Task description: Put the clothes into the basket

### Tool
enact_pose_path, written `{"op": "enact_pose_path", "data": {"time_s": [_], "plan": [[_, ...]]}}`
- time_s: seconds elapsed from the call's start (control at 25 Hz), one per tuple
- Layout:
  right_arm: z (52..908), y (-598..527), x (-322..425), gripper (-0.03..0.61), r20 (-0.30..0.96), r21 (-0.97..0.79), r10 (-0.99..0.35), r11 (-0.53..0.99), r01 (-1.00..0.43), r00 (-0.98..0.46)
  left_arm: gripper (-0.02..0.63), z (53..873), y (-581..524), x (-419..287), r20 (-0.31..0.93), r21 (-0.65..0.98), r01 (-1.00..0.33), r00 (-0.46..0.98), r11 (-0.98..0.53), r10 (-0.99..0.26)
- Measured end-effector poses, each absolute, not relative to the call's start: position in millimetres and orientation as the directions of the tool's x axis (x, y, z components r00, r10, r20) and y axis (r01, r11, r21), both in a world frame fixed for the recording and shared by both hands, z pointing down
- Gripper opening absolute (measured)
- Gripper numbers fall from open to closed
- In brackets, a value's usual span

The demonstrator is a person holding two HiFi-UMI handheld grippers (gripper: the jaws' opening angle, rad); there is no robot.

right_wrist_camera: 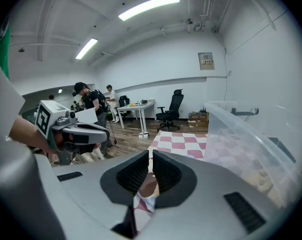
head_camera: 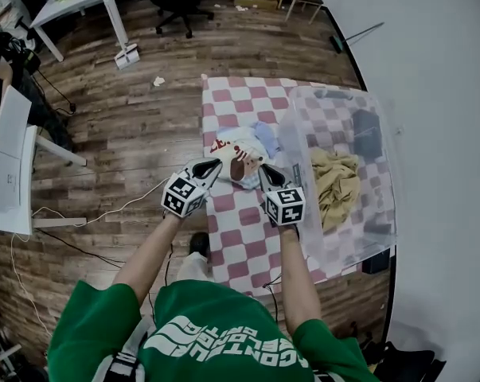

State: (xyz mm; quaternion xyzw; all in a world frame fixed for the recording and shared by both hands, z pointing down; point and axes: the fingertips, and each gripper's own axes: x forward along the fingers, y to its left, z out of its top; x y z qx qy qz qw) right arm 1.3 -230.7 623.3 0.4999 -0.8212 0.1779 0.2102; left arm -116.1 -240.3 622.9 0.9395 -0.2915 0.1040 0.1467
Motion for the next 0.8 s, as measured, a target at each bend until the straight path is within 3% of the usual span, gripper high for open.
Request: {"op": "enact_pose_path", "data": {"time_s": [0.12, 0.2, 0.24, 0.44, 0.68, 0.8], "plan": [[642.9, -249.9, 7.2, 0.017, 0.55, -0.075, -0.739, 0.42, -0.905, -0.389, 0.005, 641.1, -255.2, -115.9, 0.296, 0.23, -0.598, 0.794, -0.767, -0.531], [655.4, -262.1, 9.7, 0.089, 0.564, -0.08, -0.732, 0.413, -0.907, -0.383, 0.019, 656.2, -264.4, -115.1, 0.318, 0.243, -0.609, 0.785, -0.755, -0.531], [662.4, -267.6, 10.2, 0.145, 0.573, -0.085, -0.725, 0.412, -0.907, -0.383, 0.059, 664.7, -268.5, -114.8, 0.334, 0.249, -0.614, 0.781, -0.749, -0.528], [702.0, -288.9, 11.7, 0.243, 0.625, -0.112, -0.676, 0.417, -0.902, -0.39, 0.175, 706.0, -283.3, -111.5, 0.399, 0.282, -0.619, 0.77, -0.733, -0.498], [744.8, -311.2, 7.4, 0.322, 0.664, -0.142, -0.618, 0.449, -0.882, -0.422, 0.312, 750.0, -303.5, -101.8, 0.444, 0.3, -0.604, 0.774, -0.738, -0.452], [762.3, -324.7, 13.2, 0.346, 0.682, -0.129, -0.614, 0.434, -0.892, -0.397, 0.341, 770.3, -313.1, -97.6, 0.469, 0.319, -0.604, 0.771, -0.731, -0.432]]}}
